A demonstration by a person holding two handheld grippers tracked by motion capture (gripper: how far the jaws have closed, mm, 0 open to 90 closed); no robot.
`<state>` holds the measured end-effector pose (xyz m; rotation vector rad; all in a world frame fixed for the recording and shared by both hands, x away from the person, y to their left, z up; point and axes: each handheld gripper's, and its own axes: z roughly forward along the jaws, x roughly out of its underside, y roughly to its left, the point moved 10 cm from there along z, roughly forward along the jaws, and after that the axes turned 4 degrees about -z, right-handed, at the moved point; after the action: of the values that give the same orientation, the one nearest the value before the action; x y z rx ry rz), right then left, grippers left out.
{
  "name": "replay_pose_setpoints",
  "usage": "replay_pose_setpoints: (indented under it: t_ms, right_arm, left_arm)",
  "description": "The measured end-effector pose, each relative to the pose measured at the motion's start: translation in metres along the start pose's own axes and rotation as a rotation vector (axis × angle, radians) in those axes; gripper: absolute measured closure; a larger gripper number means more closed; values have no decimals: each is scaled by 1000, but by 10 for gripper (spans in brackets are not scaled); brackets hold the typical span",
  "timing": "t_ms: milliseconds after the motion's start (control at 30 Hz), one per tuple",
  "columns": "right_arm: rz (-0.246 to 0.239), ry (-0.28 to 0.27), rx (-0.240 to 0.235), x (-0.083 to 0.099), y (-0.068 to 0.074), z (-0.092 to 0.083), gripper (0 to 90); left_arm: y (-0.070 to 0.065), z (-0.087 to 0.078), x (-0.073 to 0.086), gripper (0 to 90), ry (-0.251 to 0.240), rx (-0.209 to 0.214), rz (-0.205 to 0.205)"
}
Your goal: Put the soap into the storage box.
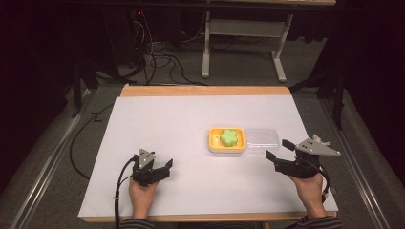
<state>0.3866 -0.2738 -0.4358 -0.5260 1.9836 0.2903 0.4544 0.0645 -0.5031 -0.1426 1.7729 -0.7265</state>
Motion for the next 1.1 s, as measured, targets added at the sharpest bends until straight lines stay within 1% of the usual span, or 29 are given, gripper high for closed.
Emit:
replay_pose_setpoints:
  t_ms: [200,300,367,467,633,767,1100]
  right_arm:
    - [-18,19,14,8,2,0,256]
    - [-8,19,7,11,3,0,258]
    - [-14,19,6,12,5,1,260]
    - [-21,37,0,17,8,3,262]
    - [-14,44,-6,22,11,6,267]
    - [-12,52,-10,27,13,9,272]
    - [-3,68,-16,36,17,15,279]
  left_arm:
    - [0,0,0,239,1,0,3]
    - [-1,0,0,239,0,0,3]
    - [0,0,1,239,0,0,4]
    - [0,0,1,239,1,0,5]
    - [-1,1,0,239,0,0,-4]
    - [0,1,1,239,3,-1,2]
    - [-1,0,1,239,3,-1,4]
